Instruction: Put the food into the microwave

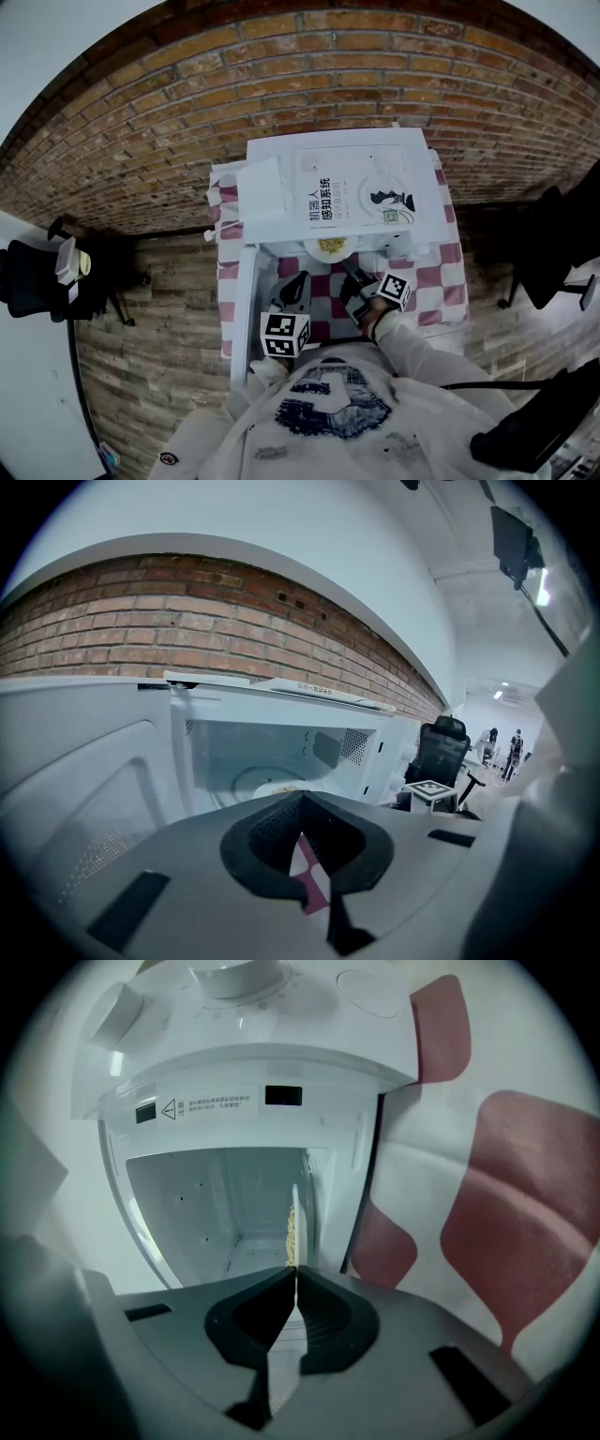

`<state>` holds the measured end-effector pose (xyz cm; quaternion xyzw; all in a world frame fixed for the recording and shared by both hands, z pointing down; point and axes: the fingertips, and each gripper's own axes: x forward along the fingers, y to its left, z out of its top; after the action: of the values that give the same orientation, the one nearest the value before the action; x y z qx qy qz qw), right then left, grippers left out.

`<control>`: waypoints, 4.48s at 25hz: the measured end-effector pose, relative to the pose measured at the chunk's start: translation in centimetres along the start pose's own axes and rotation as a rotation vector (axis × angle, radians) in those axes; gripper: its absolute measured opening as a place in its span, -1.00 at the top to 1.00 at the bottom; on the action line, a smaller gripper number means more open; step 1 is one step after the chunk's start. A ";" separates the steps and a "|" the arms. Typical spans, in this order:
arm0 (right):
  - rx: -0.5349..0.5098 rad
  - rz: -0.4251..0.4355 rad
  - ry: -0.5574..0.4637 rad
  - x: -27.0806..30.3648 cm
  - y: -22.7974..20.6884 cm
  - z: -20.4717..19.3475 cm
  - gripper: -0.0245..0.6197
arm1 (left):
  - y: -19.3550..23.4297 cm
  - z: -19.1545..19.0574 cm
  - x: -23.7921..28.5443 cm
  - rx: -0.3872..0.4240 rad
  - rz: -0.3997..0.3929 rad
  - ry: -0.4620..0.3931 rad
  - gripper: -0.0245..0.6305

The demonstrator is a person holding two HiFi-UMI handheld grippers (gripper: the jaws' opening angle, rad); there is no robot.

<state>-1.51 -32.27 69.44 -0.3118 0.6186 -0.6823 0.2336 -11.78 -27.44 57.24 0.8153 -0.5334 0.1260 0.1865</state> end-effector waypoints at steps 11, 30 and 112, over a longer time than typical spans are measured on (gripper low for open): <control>-0.011 -0.037 -0.026 1.7 -0.1 1.0 0.87 | 0.4 0.1 -0.1 -0.006 0.007 0.003 0.90; -0.014 -0.045 -0.024 4.0 0.4 2.1 0.87 | 1.0 0.0 0.0 -0.016 0.026 0.009 0.90; -1.287 -0.112 0.023 -20.3 20.4 0.0 0.88 | -13.6 6.6 -7.1 0.104 0.091 -0.142 0.90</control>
<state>11.29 -20.55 46.51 -0.4141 0.8893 -0.1893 -0.0428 -2.10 -19.54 46.10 0.8058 -0.5744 0.1035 0.0997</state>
